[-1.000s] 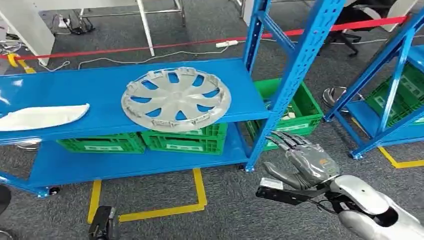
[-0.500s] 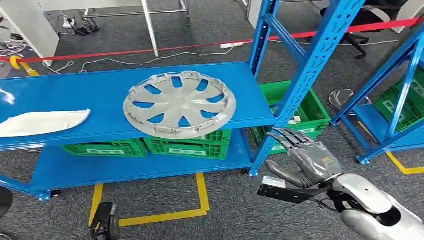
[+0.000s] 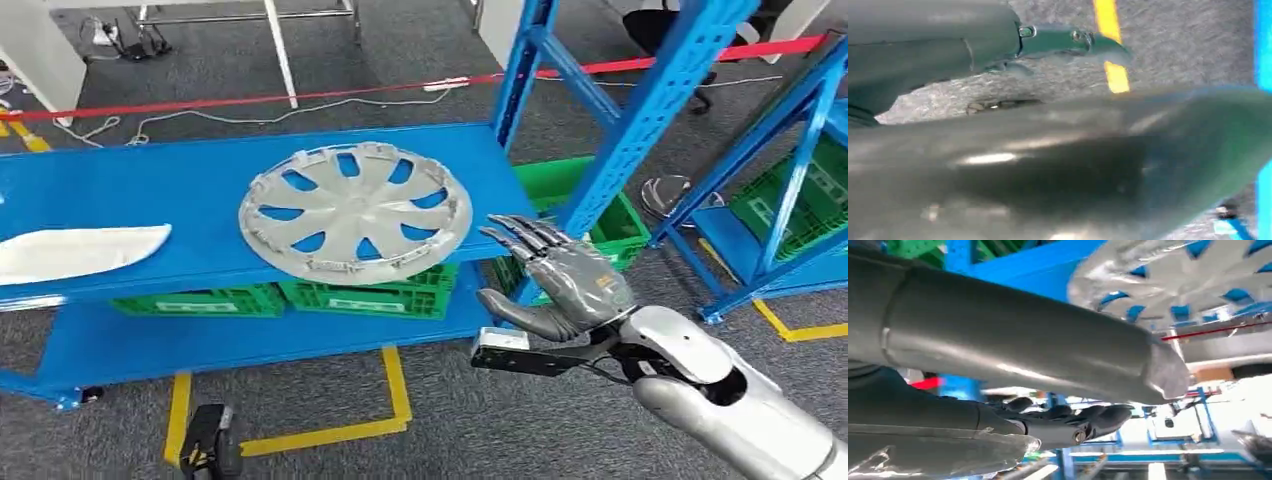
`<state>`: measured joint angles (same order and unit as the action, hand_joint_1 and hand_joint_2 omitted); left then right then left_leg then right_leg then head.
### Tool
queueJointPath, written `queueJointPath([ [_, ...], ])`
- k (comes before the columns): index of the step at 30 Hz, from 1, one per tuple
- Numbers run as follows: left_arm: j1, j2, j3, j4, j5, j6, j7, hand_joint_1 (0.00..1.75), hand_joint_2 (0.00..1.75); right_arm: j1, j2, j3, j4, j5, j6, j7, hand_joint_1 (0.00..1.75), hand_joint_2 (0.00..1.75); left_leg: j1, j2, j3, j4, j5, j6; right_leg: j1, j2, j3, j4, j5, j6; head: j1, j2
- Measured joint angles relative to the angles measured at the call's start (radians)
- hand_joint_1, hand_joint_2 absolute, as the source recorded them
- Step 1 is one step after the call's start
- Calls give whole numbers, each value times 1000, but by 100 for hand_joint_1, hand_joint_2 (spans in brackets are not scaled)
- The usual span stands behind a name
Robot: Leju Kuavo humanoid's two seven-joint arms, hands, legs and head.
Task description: Take the parts from the cabinet and place them on the table.
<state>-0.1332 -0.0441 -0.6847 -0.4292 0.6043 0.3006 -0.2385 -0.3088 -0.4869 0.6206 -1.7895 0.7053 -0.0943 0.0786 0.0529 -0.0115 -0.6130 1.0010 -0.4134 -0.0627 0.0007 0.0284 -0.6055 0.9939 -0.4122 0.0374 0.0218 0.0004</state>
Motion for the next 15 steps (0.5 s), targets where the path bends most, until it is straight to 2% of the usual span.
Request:
queueJointPath([
  [1, -2, -4, -1, 0, -3, -1, 5, 0, 0, -21, 10, 12, 4, 0, 5, 2, 0, 0, 1, 0, -9, 11, -2, 3, -2, 0, -12, 0, -6, 4, -1, 0],
  [2, -6, -9, -2, 0, -7, -2, 9, 0, 0, -42, 23, 26, 9, 1, 11, 2, 0, 0, 0, -3, -12, 15, -9, 13, -3, -3, -15, 8, -20, 10, -1, 0],
  [3, -7, -9, -2, 0, -9, -1, 12, 0, 0, -59, 34, 38, 13, 0, 13, -1, 0, 0, -1, -7, -8, 14, -11, 18, -5, -16, -28, 51, -47, 14, 8, 0],
  [4, -6, -9, -3, 0, -12, -2, 12, 0, 0, -78, 46, 51, 22, -2, 13, -8, 0, 0, -2, -8, -2, 12, -11, 19, -5, -25, -58, 129, -89, 18, 12, 0],
  [5, -3, -7, -3, 1, -12, -2, 13, 0, 0, -94, 57, 65, 34, -3, 13, -11, 0, 0, -5, -8, 6, 5, -12, 20, -4, -28, -96, 217, -126, 18, 11, 0],
  [6, -1, -6, -5, 3, -14, -3, 15, 0, 0, -108, 73, 83, 47, -3, 14, -12, 0, 0, -10, -8, 13, 2, -13, 21, -3, -31, -134, 296, -153, 15, 16, 0],
  [7, 1, -5, -7, 4, -15, -3, 17, 0, 0, -117, 85, 96, 55, -3, 15, -14, 0, 0, -16, -8, 20, 1, -18, 24, -2, -32, -161, 346, -157, 8, 18, 0],
  [8, 0, -5, -11, 4, -18, -3, 21, 0, 0, -124, 100, 108, 62, -3, 15, -14, 0, 0, -24, -8, 29, 0, -22, 29, 3, -32, -165, 343, -132, -6, 17, 0],
  [9, -3, -5, -15, 4, -22, -3, 23, 0, 0, -133, 113, 118, 67, -6, 16, -17, 0, 0, -36, -11, 37, -1, -28, 35, 12, -31, -151, 296, -85, -27, 18, 0],
  [10, -8, -7, -18, 4, -24, -3, 24, 0, 0, -147, 125, 128, 70, -9, 16, -19, 0, 0, -48, -13, 48, -5, -32, 41, 26, -28, -122, 213, -28, -52, 17, 0],
  [11, -13, -10, -21, 4, -24, 0, 25, 0, 0, -160, 135, 135, 72, -13, 16, -21, 0, 0, -61, -15, 62, -14, -35, 47, 45, -19, -89, 122, 25, -86, 18, 0],
  [12, -15, -24, -24, 4, -25, 0, 26, 0, 0, -172, 141, 142, 74, -14, 15, -24, 0, 0, -49, -14, 66, -20, -38, 51, 75, -3, -68, 50, 63, -140, 6, 0],
  [13, -23, -22, -26, 5, -25, 1, 26, 0, 0, -178, 146, 146, 75, -16, 15, -25, 0, 0, -65, -20, 65, -18, -39, 49, 84, -5, -46, 38, 62, -163, -19, 0],
  [14, -25, -30, -29, 5, -26, -2, 28, 0, 0, -187, 150, 153, 77, -16, 16, -25, 0, 0, -53, -20, 63, -18, -39, 48, 85, -5, -43, 21, 65, -156, -3, 0],
  [15, -24, -28, -30, 5, -29, -3, 29, 0, 0, -192, 155, 158, 80, -17, 16, -25, 0, 0, -51, -20, 62, -19, -39, 47, 88, -6, -43, 19, 62, -157, 4, 0],
])
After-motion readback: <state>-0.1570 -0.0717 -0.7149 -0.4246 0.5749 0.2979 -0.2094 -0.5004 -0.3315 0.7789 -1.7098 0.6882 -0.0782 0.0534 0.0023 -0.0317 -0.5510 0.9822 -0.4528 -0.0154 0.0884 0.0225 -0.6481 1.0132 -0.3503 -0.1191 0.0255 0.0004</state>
